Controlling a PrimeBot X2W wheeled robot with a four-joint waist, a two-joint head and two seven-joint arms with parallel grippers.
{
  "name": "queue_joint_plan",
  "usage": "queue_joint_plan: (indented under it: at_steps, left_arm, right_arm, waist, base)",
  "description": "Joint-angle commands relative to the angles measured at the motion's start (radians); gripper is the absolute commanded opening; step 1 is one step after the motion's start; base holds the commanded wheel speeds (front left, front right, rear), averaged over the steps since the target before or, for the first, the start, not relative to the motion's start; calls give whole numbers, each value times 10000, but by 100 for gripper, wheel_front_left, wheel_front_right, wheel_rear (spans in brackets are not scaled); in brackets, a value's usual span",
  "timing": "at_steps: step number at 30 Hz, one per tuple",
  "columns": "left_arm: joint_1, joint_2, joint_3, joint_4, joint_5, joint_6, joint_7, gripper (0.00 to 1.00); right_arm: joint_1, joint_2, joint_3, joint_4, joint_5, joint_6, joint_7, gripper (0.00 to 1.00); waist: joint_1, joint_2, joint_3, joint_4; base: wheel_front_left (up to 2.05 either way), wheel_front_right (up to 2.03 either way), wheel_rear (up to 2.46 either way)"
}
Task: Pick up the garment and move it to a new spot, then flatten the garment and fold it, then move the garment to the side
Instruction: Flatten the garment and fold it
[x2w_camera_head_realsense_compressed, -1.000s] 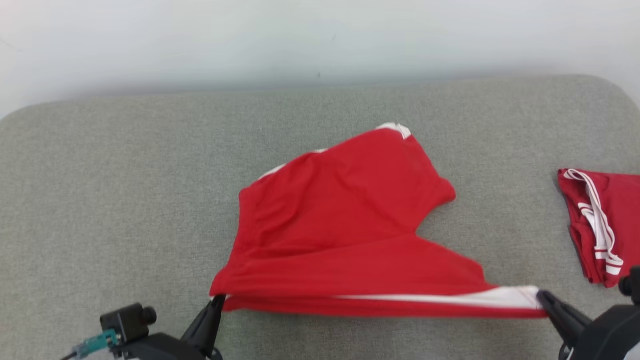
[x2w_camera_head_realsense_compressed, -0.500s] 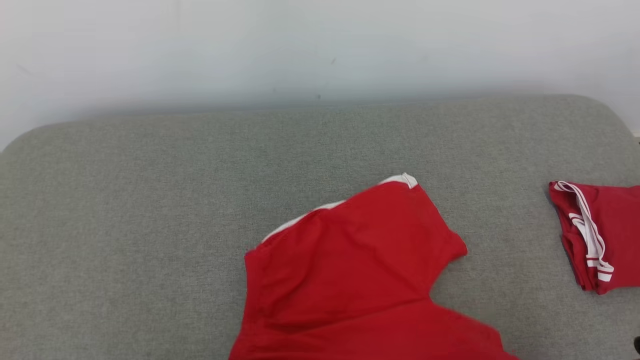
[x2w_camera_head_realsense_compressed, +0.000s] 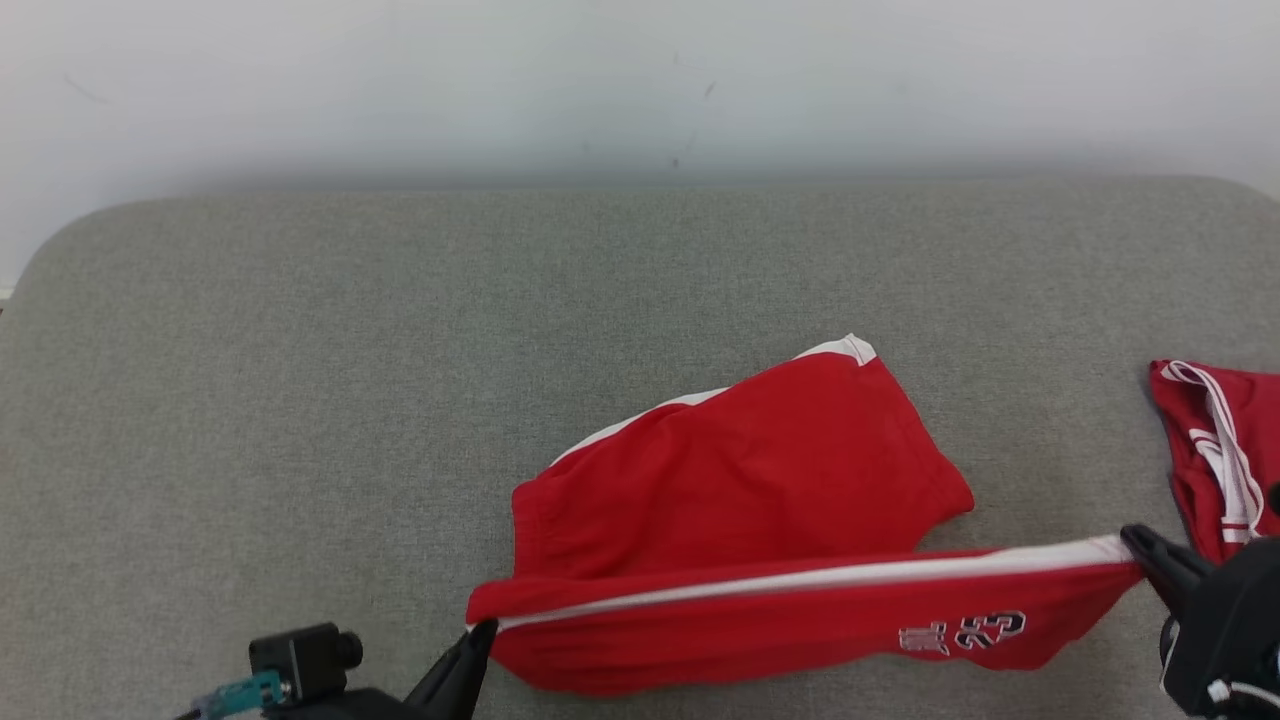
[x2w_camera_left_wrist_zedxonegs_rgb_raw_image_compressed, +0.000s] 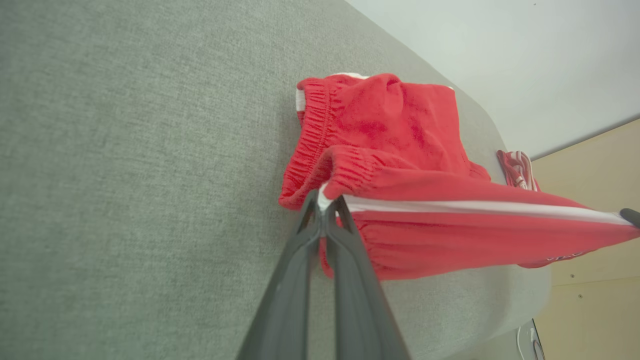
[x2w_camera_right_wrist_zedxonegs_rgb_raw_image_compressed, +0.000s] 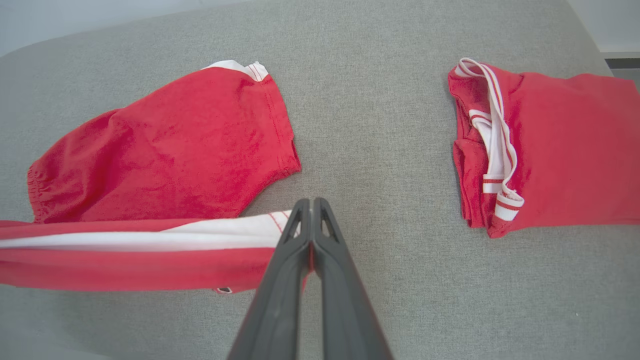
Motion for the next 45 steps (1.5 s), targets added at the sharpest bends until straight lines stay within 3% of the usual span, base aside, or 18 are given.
queue_joint_plan:
  at_steps: [1,10,16,35,36,37,38,39,45]
  left_arm:
    - [-294,-36,77,60,-31,11,11,0]
    - [-2075,-561,-92,684,133,-77,99,0]
    - [-2996,-872,-122,1240,305,19,-15,0]
    - [-4693,-1562,-401,2200,711,202,-254,0]
    - [-4740,-1605,-413,2248,702,206,-267,0]
    - [-4778,-1637,-430,2289,688,190,-284,30]
    - [-4806,-1659,-436,2329,698,179,-338,56]
    - [-4812,-1681,-429,2370,703,184,-378,100]
    - [-4838,-1730,-410,2594,705,42,-699,100]
  right_arm:
    - [-413,-253,21,245,-84,-33,-122,0]
    - [-3096,-1560,1142,2582,-446,-31,-580,0]
    - [-4467,-2032,1745,3804,-508,-31,-1047,0]
    - [-7302,-2365,3088,7221,-1221,-31,-4103,0]
    - [-7382,-2355,3177,7374,-1268,-31,-4206,23]
    - [-7433,-2346,3218,7539,-1292,-31,-4293,100]
    - [-7489,-2313,3241,7687,-1336,-32,-4380,100]
    - [-7557,-2240,3246,7799,-1304,-32,-4463,100]
    - [-7747,-2118,3377,8195,-844,-32,-4744,100]
  waist:
    - [-1,-1,218,150]
    - [-1,-1,992,610]
    - [-1,-1,1519,843]
    - [-1,-1,2661,1376]
    - [-1,-1,2674,1389]
    - [-1,-1,2681,1400]
    - [-1,-1,2685,1409]
    - [-1,-1,2684,1413]
    - [-1,-1,2438,1373]
  base:
    - [0,0,0]
    - [0,0,0]
    - [0,0,0]
    - [0,0,0]
    - [0,0,0]
    - [0,0,0]
    - [0,0,0]
    - [0,0,0]
    - [0,0,0]
